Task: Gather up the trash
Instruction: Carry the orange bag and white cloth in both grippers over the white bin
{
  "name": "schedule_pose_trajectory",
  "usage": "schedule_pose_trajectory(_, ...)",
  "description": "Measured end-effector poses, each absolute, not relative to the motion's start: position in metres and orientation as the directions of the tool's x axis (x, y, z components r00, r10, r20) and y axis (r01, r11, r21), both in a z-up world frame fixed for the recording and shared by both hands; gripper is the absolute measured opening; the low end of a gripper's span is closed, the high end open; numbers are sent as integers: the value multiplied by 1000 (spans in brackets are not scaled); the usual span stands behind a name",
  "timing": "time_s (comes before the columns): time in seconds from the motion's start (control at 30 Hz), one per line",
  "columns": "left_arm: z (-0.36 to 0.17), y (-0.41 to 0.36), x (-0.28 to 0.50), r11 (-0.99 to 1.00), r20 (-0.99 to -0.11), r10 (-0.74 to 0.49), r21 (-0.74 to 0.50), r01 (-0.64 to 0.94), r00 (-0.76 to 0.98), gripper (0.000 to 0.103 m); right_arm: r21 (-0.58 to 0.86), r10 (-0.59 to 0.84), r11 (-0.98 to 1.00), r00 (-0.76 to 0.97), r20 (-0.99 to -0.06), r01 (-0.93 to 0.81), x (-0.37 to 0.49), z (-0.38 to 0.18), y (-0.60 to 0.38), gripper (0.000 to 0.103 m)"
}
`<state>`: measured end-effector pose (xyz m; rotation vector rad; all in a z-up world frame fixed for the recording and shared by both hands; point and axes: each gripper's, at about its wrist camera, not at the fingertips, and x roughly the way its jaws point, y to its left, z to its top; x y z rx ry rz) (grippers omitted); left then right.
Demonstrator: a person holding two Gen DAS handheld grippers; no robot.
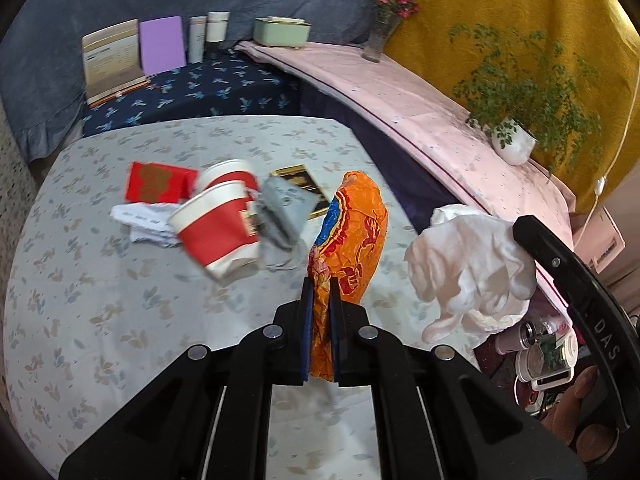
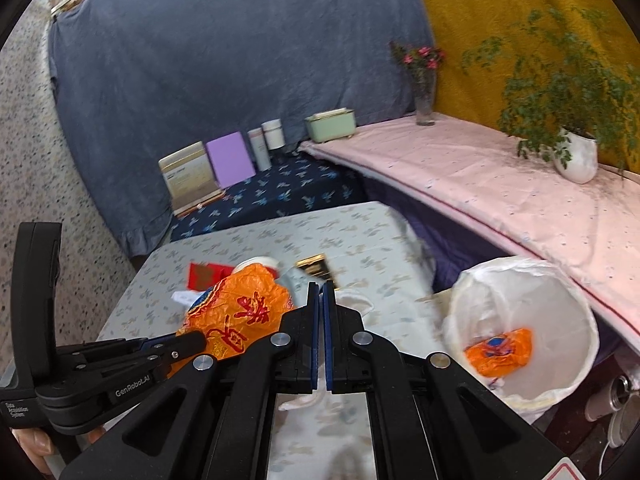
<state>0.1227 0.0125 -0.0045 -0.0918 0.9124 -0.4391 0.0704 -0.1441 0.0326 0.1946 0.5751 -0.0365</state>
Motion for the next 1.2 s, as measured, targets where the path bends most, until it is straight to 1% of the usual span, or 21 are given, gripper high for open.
schedule_pose_trajectory(0.27,3,-54,131,865,-742,-462,-257,431,486,6,160,-96,965,846,-525,209,62,42,-208,2)
schedule_pose_trajectory(0.47,3,-110,135,820,-743,-506,-258,510,438,7,156,-163,946,831,-531,285,59,40,-250,2)
schedule_pose_trajectory(0.87,-7,-189,140,767,-756,-540,-260,587,371,7,154,-231,914,792,-566,376,56,23,-312,2)
schedule_pose_trajectory(0.97,-10,-202,142,759,-758,-547,-269,593,357,12,168,-239,903,788,-567,395,54,21,-322,6)
schedule_pose_trajectory(1.0,-11,-205,142,761,-758,-545,-267,591,358,18,173,-238,902,788,-567,397,54,21,-324,7)
schedule_pose_trajectory(1.03,-12,-207,143,761,-758,-545,-268,591,359,22,176,-239,899,787,-569,401,54,21,-326,8)
schedule_pose_trajectory(1.07,-12,-208,143,763,-757,-543,-266,589,363,30,176,-243,897,786,-569,405,53,20,-328,9)
schedule_pose_trajectory(1.1,-13,-209,143,765,-755,-543,-264,587,368,34,177,-244,896,785,-569,407,53,20,-329,11)
schedule_pose_trajectory(1.13,-13,-209,143,765,-753,-543,-262,588,371,34,177,-244,896,786,-568,406,52,20,-330,12)
schedule_pose_trajectory(1.2,-14,-210,143,766,-755,-538,-253,591,375,35,176,-246,896,787,-565,407,51,21,-330,16)
